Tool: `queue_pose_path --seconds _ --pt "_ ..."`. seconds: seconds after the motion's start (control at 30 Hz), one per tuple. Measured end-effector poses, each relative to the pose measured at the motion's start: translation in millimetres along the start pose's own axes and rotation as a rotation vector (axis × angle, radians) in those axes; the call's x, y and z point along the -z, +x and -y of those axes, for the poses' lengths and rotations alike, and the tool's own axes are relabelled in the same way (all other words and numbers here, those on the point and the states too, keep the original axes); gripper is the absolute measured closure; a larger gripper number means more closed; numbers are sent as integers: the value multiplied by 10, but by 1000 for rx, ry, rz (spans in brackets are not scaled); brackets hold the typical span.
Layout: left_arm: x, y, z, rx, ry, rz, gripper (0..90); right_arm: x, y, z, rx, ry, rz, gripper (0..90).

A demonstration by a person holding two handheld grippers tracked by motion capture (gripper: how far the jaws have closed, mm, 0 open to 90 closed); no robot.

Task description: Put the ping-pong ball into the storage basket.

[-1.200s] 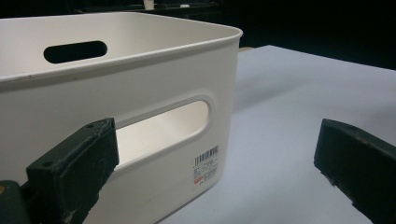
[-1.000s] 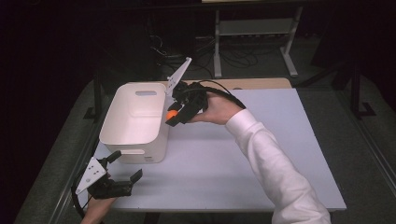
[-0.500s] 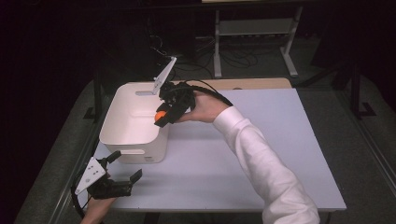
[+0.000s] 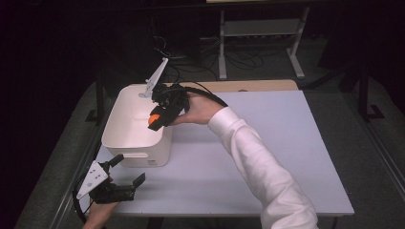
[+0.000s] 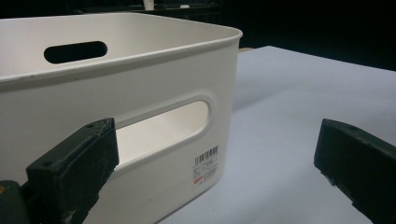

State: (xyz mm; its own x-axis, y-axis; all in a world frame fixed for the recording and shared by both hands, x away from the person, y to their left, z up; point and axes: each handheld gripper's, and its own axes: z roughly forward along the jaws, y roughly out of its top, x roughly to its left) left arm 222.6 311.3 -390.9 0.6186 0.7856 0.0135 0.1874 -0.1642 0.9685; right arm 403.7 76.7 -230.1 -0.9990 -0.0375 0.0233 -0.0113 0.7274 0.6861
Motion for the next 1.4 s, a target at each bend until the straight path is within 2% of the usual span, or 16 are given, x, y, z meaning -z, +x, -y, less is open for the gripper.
queue_pose_path --seconds 0.1,0.17,0.43,0.47,0.5,0.53,0.57,0.6,0.63,0.77,1.03,1.07,1.13,1.27,1.4 --pt "-1 -7 2 11 -2 1 0 -20 -2 -20 -11 -4 -7 494" --pt "0 -5 1 7 0 2 0 -45 -15 -29 0 -3 -7 494" --pt "2 -6 1 9 0 2 0 -171 -70 -67 -3 3 -17 494" --pt "2 -4 1 9 1 2 0 -189 -72 -67 -15 11 -19 494" --pt "1 -5 2 11 1 2 0 -203 -83 -66 -5 10 -19 494" --pt "1 -6 2 12 1 2 0 -214 -82 -62 -17 19 -20 494" --pt "0 -5 2 9 2 3 0 -230 -95 -61 -8 17 -18 494" --pt "-1 -6 2 9 2 4 0 -237 -94 -57 -24 22 -23 494" --pt "0 -6 2 8 2 5 0 -245 -109 -57 -13 17 -21 494" --pt "0 -7 1 13 0 3 0 -277 -134 -51 -16 17 -23 494" --pt "7 -4 -3 7 8 1 0 -331 -174 -39 -44 20 -11 490" --pt "9 -5 -3 8 8 1 0 -334 -183 -36 -41 17 -4 478" --pt "10 -5 -3 10 8 2 0 -326 -189 -31 -48 15 6 385" --pt "3 -5 0 11 -2 4 0 -279 -197 -13 -62 18 39 267" --pt "1 -7 -1 7 -1 5 0 -211 -199 13 -69 14 72 177"
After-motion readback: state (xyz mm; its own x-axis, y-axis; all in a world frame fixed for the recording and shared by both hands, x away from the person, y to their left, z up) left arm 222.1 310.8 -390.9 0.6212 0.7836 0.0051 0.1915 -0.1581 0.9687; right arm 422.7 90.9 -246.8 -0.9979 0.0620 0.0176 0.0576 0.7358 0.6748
